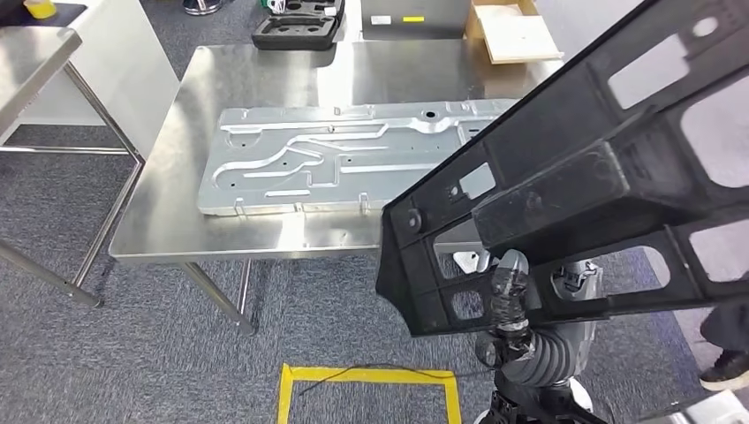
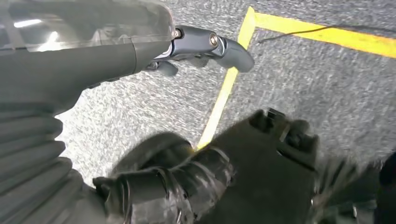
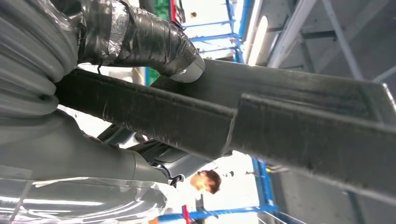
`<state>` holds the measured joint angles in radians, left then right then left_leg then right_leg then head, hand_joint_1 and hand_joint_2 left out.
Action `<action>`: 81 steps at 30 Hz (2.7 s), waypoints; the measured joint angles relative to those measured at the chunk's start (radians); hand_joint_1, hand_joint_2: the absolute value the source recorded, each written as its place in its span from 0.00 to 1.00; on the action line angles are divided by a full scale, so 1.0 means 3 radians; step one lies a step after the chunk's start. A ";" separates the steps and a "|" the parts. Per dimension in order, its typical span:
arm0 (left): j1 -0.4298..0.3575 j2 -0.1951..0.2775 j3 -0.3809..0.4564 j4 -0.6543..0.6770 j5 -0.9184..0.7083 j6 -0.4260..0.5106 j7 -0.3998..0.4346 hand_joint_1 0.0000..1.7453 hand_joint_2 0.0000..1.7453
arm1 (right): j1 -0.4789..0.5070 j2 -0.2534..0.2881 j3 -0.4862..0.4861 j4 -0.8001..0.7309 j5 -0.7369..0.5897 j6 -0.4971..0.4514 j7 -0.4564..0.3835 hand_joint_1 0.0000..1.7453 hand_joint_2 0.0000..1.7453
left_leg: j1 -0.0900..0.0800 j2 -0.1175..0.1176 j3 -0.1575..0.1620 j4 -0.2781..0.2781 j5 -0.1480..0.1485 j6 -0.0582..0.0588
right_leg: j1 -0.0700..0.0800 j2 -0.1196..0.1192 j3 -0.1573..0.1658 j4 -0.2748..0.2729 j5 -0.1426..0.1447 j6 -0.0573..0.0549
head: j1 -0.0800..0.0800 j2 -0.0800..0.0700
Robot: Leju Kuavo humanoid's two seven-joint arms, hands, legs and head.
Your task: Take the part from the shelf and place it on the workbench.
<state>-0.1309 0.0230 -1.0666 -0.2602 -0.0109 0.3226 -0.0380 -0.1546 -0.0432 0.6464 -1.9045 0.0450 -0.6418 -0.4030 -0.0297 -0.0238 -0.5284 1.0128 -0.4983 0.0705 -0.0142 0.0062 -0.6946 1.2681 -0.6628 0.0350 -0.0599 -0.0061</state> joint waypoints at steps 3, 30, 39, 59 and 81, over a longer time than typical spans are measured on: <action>0.0019 -0.0040 0.0000 0.0000 0.0003 -0.0001 0.0017 0.00 1.00 | 0.0010 -0.0003 -0.0001 0.0029 -0.0070 0.0044 -0.0025 1.00 1.00 | -0.0003 -0.0010 0.0163 0.0006 -0.0160 -0.0030 | 0.0026 0.0003 -0.0036 -0.0524 0.0612 -0.0041 | 0.0006 0.0000; -0.0036 0.0030 0.0002 0.0009 0.0026 -0.0182 0.0069 0.00 1.00 | -0.0008 0.0013 -0.0001 0.0114 -0.0159 0.0017 -0.0085 1.00 1.00 | 0.0002 0.0038 -0.0300 -0.0017 0.0262 -0.0023 | 0.0002 0.0005 0.0290 0.0076 -0.0031 -0.0034 | -0.0040 0.0000; -0.0591 -0.0645 -0.0003 -0.0050 -0.0051 -0.0236 0.1129 0.00 1.00 | -0.0244 -0.0027 -0.0115 0.0371 0.0779 0.0140 0.0918 1.00 1.00 | -0.0019 -0.0019 -0.0225 0.0019 0.0127 -0.0059 | 0.0069 -0.0015 0.0259 -0.0806 0.0763 -0.0159 | -0.0035 0.0000; -0.0825 -0.0998 -0.0001 -0.0060 -0.0002 -0.0150 0.1041 0.00 1.00 | -0.0341 -0.0062 -0.0339 0.0831 0.0748 0.0162 0.0960 1.00 1.00 | 0.0076 0.0058 -0.0246 -0.0053 0.0262 -0.0052 | 0.0010 -0.0009 0.0025 -0.0281 0.0470 -0.0001 | -0.0040 0.0000; -0.0838 -0.1052 -0.0001 -0.0059 0.0289 -0.0137 0.1263 0.00 1.00 | -0.0809 -0.0322 -0.0382 0.1238 0.1189 0.0532 0.1648 1.00 1.00 | 0.0068 0.0056 -0.0448 0.0699 0.0078 -0.0172 | -0.0004 -0.0011 0.0124 -0.0749 0.0812 -0.0145 | -0.0070 0.0000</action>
<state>-0.3822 -0.2927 -1.0668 -0.2778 0.0759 0.2815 0.3408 -0.3973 -0.1398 0.5318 -1.5333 0.4017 -0.4821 0.0915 -0.0094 -0.0070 -0.6628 1.2225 -0.4750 0.0189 -0.0154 0.0028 -0.6573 1.0433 -0.4191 -0.0085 -0.0810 -0.0061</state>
